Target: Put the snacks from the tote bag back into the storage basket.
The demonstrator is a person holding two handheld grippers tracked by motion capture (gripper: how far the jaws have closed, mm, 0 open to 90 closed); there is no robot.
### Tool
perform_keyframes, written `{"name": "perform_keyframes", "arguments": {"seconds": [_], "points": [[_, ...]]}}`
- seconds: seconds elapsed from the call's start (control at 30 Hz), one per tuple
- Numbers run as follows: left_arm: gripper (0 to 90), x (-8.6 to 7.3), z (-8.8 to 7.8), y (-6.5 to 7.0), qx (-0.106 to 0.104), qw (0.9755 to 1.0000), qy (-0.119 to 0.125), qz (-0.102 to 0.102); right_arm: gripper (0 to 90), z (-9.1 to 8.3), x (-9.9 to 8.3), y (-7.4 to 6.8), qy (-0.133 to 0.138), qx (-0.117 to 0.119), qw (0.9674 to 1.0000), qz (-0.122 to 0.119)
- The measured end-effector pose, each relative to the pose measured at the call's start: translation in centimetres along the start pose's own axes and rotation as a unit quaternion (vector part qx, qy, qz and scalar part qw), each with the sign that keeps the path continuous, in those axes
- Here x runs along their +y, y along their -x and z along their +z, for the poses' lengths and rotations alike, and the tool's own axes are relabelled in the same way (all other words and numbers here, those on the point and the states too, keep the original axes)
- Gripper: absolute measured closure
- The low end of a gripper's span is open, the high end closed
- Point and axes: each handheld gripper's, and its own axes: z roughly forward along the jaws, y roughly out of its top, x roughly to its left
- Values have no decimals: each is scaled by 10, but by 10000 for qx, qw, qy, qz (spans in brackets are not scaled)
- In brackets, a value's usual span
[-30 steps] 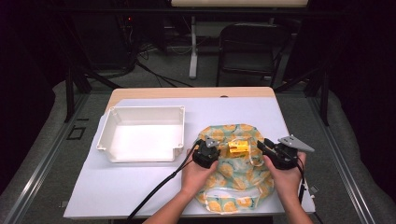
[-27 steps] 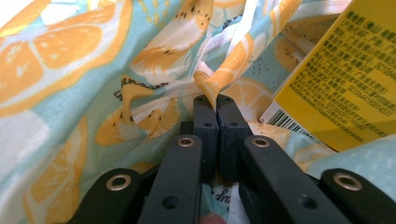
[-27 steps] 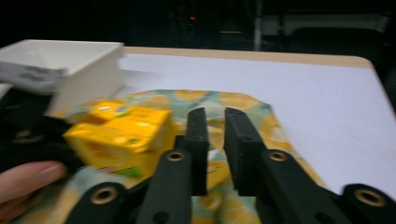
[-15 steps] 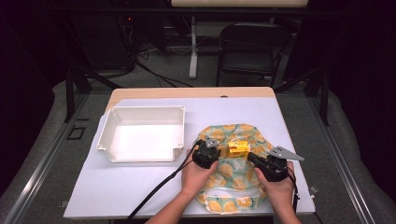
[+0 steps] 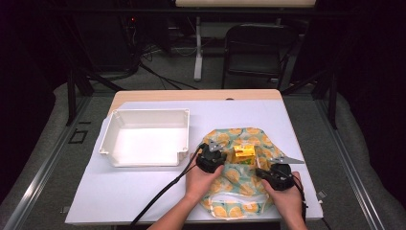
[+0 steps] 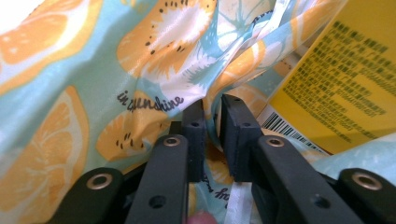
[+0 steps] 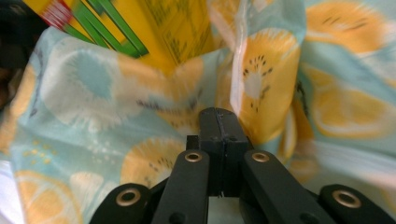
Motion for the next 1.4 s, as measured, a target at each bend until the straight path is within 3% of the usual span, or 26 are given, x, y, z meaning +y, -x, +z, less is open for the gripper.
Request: {"name": "perform_keyframes", "arguments": {"seconds": [0.03, 0.1, 0.17, 0.2, 0.27, 0.4, 0.43, 0.47, 0.57, 0.63, 0.7, 0.77, 0.8, 1.0, 1.13, 1.17, 1.2, 1.3, 1.37, 1.4], "points": [[795, 0, 0, 0, -12, 10000, 29, 3, 900, 0, 0, 0, 0, 0, 10000, 0], [796, 0, 0, 0, -6, 10000, 45, 4, 900, -20, 4, -5, 610, 151, 9979, -145], [805, 0, 0, 0, 13, 10000, 35, 38, 900, -39, 8, -18, 1271, 371, 9896, -555], [815, 0, 0, -1, -39, 10000, 6, -24, 900, -42, 10, -28, 1406, 335, 9856, -874], [818, 0, 1, -2, -50, 10000, -11, -11, 900, -33, 11, -34, 1342, 389, 9858, -935], [820, -1, 1, 0, 22, 10000, 29, 64, 900, -5, 9, -33, 1094, 272, 9900, -849], [820, -1, 1, 0, 22, 10000, 29, 64, 900, -5, 9, -33, 1094, 272, 9900, -849], [820, -1, 1, 0, 0, 10000, 14, 58, 900, 5, 5, -31, 858, 284, 9928, -787], [820, -1, 2, 0, 31, 10000, 30, 6, 900, 13, 2, -31, 594, 154, 9951, -772], [820, -1, 1, 0, -41, 10000, 8, 32, 900, 25, -3, -29, -34, 90, 9975, -698], [820, -1, 1, 0, -33, 10000, 7, 65, 900, 24, -1, -24, -111, 259, 9985, -477], [819, -1, 1, 0, -42, 10000, -5, 18, 900, 22, -1, -23, -223, 277, 9985, -413], [819, -1, 1, 0, 26, 10000, 21, 22, 900, 20, -2, -23, -234, 295, 9984, -424], [818, -1, 1, 0, -7, 10000, 4, 80, 900, 9, -6, -20, -378, 438, 9971, -492], [813, -1, 0, 0, -17, 10000, 23, 94, 900, 1, -5, -17, -207, 479, 9976, -450], [813, -1, 0, 0, -19, 10000, 29, 91, 900, -4, -3, -17, -61, 472, 9979, -432], [812, -1, 0, 0, -28, 10000, 38, 84, 895, -15, 2, -17, 303, 525, 9975, -363], [813, -2, 0, 1, 40, 9999, 71, 68, 845, -26, 6, -20, 704, 503, 9958, -302], [818, -2, 0, 1, -24, 10000, 50, 77, 778, -32, 9, -22, 987, 458, 9937, -283], [821, -1, -1, 1, -51, 9999, 13, 93, 703, -34, 10, -24, 1122, 431, 9924, -268]]}}
